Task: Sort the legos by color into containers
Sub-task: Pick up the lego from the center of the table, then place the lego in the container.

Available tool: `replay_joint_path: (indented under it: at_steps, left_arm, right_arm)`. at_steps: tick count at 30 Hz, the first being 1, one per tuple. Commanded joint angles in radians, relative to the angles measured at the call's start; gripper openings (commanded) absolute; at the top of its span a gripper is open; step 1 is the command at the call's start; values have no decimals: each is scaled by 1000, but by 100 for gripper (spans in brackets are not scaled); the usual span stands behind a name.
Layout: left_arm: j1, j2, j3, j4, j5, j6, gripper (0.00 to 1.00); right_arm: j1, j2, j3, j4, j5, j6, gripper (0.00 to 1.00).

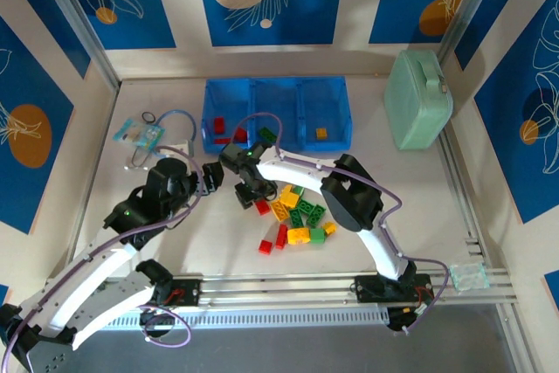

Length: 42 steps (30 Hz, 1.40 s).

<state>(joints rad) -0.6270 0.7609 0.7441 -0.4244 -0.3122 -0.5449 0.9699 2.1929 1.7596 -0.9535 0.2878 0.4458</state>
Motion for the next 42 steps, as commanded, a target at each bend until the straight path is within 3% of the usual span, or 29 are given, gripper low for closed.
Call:
replay_joint_path:
  at_steps: [1,8,13,16,21,25,33,42]
  left_arm:
    - [-8,-14,-10,-22,-21,-12,80]
    - [-8,-29,-11,-28,-21,-13,80]
    - [-8,-42,-11,-33,-28,-12,80]
    - [-8,-41,-11,-38,-30,-11,80]
    - [-8,-49,-10,-44,-32,-13,80]
    - [-8,-60,2,-48,-31,-6,80]
    - [-8,-97,18,-55,-12,6,80]
    - [-8,-110,6,-68,-11,7,80]
  right_arm:
    - [7,65,1,-1,6,11,56]
    - [-5,55,10,-13,71,42,59]
    - [-11,51,12,-6,51,36,59]
    - [-13,54,12,-5,36,39,51]
    - [-7,38,5,-5,42,43,24]
    - [-9,6,20,5,55,43,18]
    - [-80,0,240,-9,42,-7,16]
    - [-148,94,526,61,-63,-69,16]
